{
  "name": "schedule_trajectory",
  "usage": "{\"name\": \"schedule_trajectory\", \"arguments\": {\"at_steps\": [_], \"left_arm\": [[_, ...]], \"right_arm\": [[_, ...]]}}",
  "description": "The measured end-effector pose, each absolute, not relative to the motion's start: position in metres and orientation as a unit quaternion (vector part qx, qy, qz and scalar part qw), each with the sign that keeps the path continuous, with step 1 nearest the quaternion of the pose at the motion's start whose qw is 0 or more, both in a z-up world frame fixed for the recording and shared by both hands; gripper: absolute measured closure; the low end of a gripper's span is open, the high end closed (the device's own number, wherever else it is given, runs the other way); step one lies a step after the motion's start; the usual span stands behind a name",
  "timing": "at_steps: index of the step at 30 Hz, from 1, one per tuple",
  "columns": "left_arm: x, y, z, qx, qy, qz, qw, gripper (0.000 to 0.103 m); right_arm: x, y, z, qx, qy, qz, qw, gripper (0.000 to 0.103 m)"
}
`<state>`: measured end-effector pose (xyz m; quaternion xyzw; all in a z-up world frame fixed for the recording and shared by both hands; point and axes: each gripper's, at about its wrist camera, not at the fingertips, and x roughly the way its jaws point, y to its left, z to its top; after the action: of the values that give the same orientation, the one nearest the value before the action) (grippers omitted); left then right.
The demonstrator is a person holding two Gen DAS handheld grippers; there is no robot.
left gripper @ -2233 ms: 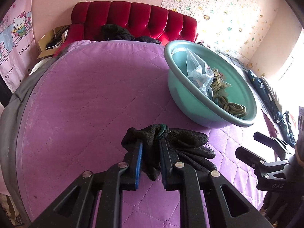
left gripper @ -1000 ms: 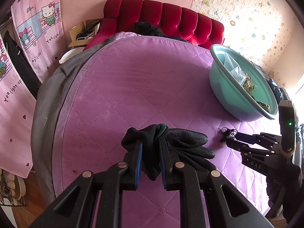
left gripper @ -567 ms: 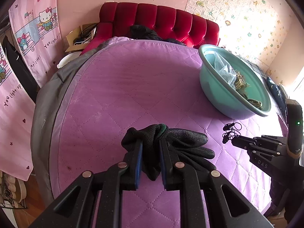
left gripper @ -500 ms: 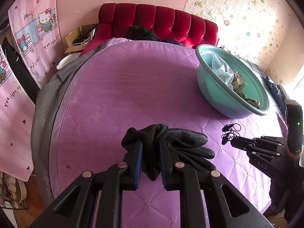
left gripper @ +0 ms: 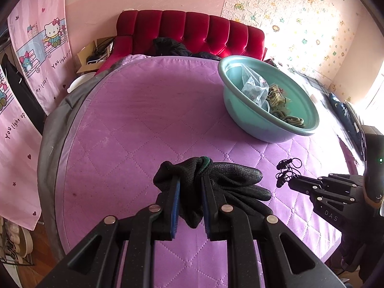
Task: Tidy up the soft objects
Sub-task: 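Carry the gloves and earphones over the teal basin with both tools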
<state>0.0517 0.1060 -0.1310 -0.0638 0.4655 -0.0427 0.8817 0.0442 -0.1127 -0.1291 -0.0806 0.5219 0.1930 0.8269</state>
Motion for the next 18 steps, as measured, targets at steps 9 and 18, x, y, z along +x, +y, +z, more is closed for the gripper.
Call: {"name": "schedule_trajectory", "arguments": {"at_steps": [9, 18], "left_arm": [[0.044, 0.079, -0.117, -0.055, 0.461, -0.054, 0.884, 0.085], [0.043, 0.051, -0.103, -0.04, 0.456, -0.076, 0.886, 0.085]], "right_arm": [[0.035, -0.124, -0.114, -0.078, 0.511, 0.186, 0.836, 0.1], [0.028, -0.142, -0.094, -0.077, 0.499, 0.176, 0.845, 0.1]]}}
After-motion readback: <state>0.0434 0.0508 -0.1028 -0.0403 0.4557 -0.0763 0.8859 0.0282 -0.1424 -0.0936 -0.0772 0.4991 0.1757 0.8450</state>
